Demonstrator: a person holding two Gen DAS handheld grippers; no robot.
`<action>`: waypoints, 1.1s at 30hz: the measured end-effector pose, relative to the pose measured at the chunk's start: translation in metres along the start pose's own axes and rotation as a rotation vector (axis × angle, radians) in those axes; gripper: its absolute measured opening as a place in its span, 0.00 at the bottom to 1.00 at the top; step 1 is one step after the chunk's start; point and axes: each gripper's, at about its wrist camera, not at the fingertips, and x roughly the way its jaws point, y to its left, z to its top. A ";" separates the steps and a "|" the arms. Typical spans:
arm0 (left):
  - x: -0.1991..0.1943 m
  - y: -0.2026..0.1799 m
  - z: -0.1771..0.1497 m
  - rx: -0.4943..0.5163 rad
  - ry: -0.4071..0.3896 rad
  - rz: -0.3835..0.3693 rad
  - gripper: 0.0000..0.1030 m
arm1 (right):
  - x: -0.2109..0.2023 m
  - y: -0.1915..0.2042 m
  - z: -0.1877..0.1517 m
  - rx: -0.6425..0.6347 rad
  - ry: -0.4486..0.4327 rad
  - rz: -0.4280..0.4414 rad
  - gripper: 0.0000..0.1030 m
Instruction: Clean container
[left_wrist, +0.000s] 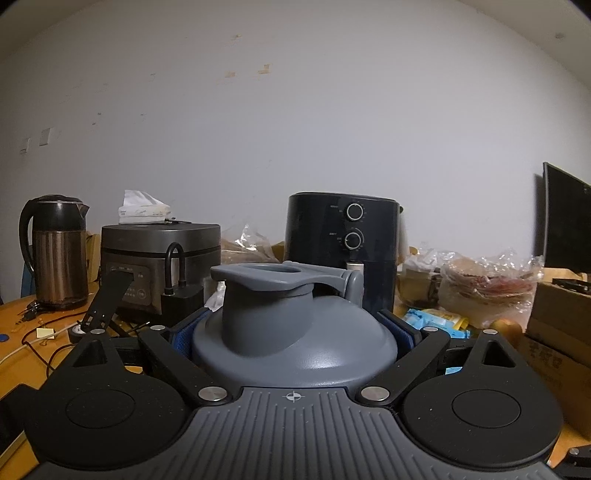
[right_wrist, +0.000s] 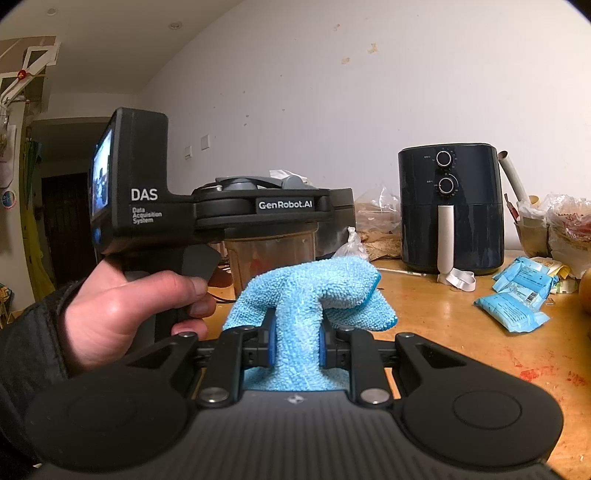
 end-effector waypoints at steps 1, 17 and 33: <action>0.000 0.000 0.000 0.001 0.000 -0.004 0.92 | 0.000 0.000 0.000 0.000 0.000 0.000 0.17; 0.000 0.012 -0.002 0.017 -0.007 -0.123 0.92 | -0.001 -0.004 0.000 0.004 0.001 0.001 0.17; 0.005 0.030 -0.006 0.036 -0.028 -0.341 0.92 | 0.002 -0.003 -0.001 0.008 0.006 0.005 0.17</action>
